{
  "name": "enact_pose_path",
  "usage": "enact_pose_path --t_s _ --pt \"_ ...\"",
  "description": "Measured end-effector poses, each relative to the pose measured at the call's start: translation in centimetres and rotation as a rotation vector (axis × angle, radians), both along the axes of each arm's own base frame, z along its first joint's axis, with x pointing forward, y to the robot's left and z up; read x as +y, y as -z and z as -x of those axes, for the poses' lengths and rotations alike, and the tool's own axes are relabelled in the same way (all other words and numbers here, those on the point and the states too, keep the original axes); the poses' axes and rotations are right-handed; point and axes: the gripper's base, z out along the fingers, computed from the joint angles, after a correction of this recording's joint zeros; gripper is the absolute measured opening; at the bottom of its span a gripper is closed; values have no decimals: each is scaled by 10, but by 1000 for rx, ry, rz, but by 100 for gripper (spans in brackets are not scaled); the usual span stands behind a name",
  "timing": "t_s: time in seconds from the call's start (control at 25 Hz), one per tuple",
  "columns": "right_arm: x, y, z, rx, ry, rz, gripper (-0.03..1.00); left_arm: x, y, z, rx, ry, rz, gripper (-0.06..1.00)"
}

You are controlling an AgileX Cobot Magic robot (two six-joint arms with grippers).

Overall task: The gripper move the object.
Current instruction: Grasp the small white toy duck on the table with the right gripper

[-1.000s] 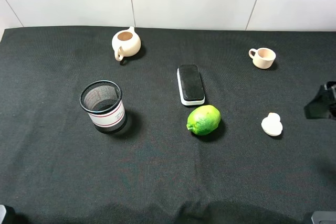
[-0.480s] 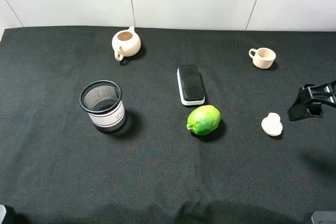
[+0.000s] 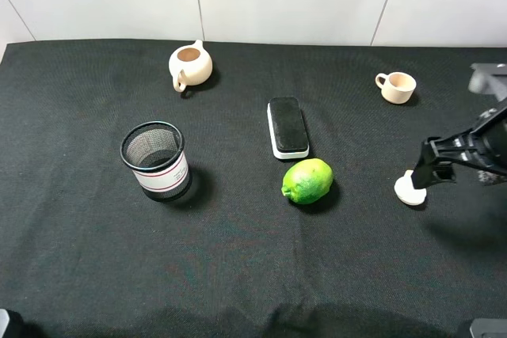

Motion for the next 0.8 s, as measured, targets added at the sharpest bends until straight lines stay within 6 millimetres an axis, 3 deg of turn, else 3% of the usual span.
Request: enact_pose_path --t_s 0.24,0.8 --pt "2 24 -11 60 11 15 69 0 0 0 0 0 0 99" --pt "4 60 -33 114 21 25 69 0 0 0 0 0 0 99"
